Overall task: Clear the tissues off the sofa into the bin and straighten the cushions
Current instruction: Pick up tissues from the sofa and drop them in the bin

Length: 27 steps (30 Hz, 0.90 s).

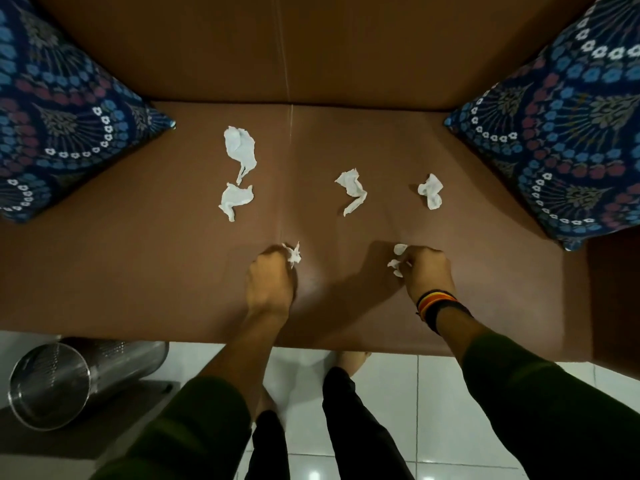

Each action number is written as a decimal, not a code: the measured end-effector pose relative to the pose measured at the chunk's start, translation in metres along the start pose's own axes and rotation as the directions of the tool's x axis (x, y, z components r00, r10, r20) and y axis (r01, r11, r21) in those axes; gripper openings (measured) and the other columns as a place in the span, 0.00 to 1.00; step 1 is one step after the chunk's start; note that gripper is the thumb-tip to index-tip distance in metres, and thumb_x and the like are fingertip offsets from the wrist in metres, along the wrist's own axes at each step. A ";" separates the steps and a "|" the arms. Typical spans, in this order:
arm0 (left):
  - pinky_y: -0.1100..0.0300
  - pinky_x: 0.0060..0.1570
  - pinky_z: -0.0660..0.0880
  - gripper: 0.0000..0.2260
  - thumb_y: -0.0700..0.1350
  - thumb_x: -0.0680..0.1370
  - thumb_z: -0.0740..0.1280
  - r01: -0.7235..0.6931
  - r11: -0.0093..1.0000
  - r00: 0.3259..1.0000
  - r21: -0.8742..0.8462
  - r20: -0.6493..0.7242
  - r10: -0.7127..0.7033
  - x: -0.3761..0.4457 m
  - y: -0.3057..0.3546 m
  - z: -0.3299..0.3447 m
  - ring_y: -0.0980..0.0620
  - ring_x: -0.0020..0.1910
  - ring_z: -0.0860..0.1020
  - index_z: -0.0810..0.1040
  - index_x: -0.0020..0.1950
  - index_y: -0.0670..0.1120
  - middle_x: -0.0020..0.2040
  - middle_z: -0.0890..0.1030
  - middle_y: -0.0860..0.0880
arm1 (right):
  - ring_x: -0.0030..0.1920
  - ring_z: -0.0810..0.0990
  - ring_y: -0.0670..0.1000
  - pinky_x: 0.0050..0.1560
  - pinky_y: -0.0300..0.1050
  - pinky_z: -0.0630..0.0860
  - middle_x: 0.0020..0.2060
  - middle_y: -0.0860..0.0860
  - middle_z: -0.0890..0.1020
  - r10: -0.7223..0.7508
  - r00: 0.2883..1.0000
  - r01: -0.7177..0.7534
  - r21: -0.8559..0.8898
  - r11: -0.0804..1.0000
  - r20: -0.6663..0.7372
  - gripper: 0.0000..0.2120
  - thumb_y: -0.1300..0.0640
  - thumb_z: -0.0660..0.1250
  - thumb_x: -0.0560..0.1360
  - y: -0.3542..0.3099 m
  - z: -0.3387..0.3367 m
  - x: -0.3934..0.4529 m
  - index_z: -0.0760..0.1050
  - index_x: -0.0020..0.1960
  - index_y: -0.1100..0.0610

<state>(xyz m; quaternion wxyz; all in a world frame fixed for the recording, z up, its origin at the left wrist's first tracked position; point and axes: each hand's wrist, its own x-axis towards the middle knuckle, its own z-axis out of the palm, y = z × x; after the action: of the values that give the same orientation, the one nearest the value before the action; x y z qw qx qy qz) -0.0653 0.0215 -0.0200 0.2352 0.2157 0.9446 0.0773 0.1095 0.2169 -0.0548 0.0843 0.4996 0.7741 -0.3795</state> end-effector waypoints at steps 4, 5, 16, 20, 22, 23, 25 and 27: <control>0.53 0.49 0.82 0.06 0.39 0.80 0.67 0.029 0.999 0.999 -0.042 0.014 -0.029 -0.020 -0.015 -0.005 0.42 0.46 0.86 0.82 0.55 0.43 0.49 0.86 0.41 | 0.37 0.81 0.36 0.47 0.31 0.80 0.52 0.49 0.85 -0.054 0.998 0.053 0.045 0.998 0.014 0.13 0.72 0.64 0.74 -0.013 0.010 -0.029 0.84 0.49 0.60; 0.54 0.49 0.82 0.06 0.40 0.81 0.67 0.038 0.997 0.999 -0.061 0.008 -0.037 -0.026 -0.022 -0.009 0.43 0.46 0.86 0.82 0.56 0.43 0.49 0.86 0.42 | 0.35 0.79 0.32 0.45 0.23 0.75 0.51 0.49 0.86 -0.091 0.996 0.090 0.033 0.995 0.016 0.13 0.72 0.65 0.73 -0.023 0.015 -0.038 0.84 0.50 0.59; 0.53 0.44 0.84 0.08 0.41 0.81 0.66 0.237 0.950 0.955 -0.201 -0.131 -0.266 -0.100 -0.228 -0.092 0.50 0.41 0.85 0.85 0.51 0.49 0.46 0.87 0.49 | 0.35 0.77 0.30 0.45 0.19 0.70 0.51 0.48 0.85 -0.371 0.903 0.368 0.056 0.928 0.217 0.12 0.71 0.66 0.73 -0.224 0.147 -0.150 0.85 0.47 0.59; 0.51 0.47 0.82 0.10 0.44 0.82 0.66 0.368 0.881 0.893 -0.297 -0.150 -0.424 -0.129 -0.334 -0.106 0.47 0.44 0.85 0.86 0.57 0.50 0.49 0.86 0.47 | 0.37 0.75 0.26 0.47 0.16 0.68 0.45 0.41 0.81 -0.453 0.838 0.463 0.044 0.885 0.305 0.12 0.70 0.67 0.73 -0.290 0.236 -0.197 0.85 0.47 0.56; 0.52 0.45 0.80 0.09 0.43 0.81 0.67 0.447 0.823 0.843 -0.350 -0.144 -0.519 -0.144 -0.388 -0.103 0.43 0.47 0.85 0.86 0.57 0.50 0.51 0.86 0.45 | 0.40 0.79 0.33 0.48 0.18 0.69 0.49 0.44 0.84 -0.473 0.810 0.492 0.035 0.870 0.346 0.10 0.68 0.69 0.73 -0.317 0.284 -0.221 0.85 0.47 0.57; 0.52 0.45 0.78 0.09 0.44 0.80 0.68 0.486 0.782 0.811 -0.390 -0.131 -0.570 -0.150 -0.413 -0.100 0.42 0.48 0.84 0.86 0.57 0.49 0.52 0.85 0.44 | 0.44 0.81 0.38 0.51 0.24 0.73 0.51 0.47 0.85 -0.483 0.795 0.508 0.032 0.861 0.367 0.08 0.67 0.70 0.73 -0.328 0.309 -0.233 0.85 0.47 0.57; 0.54 0.45 0.75 0.09 0.46 0.80 0.69 0.564 0.685 0.741 -0.461 -0.083 -0.666 -0.157 -0.461 -0.092 0.40 0.51 0.84 0.84 0.58 0.47 0.53 0.86 0.43 | 0.47 0.84 0.50 0.53 0.38 0.79 0.50 0.53 0.86 -0.493 0.762 0.537 0.015 0.843 0.421 0.05 0.65 0.71 0.73 -0.349 0.359 -0.254 0.84 0.47 0.58; 0.51 0.47 0.78 0.10 0.47 0.80 0.68 0.613 0.621 0.696 -0.489 -0.039 -0.717 -0.160 -0.504 -0.080 0.38 0.52 0.84 0.83 0.57 0.43 0.53 0.85 0.41 | 0.46 0.85 0.54 0.52 0.37 0.80 0.47 0.56 0.86 -0.491 0.734 0.549 0.014 0.835 0.469 0.05 0.64 0.71 0.74 -0.366 0.407 -0.273 0.84 0.48 0.58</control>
<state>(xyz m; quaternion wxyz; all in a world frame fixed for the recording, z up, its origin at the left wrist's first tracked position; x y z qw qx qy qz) -0.1635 -0.5042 -0.0086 0.1778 -0.2212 0.9335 0.2193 -0.1659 -0.3280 -0.0153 0.1845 0.1536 0.8632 -0.4440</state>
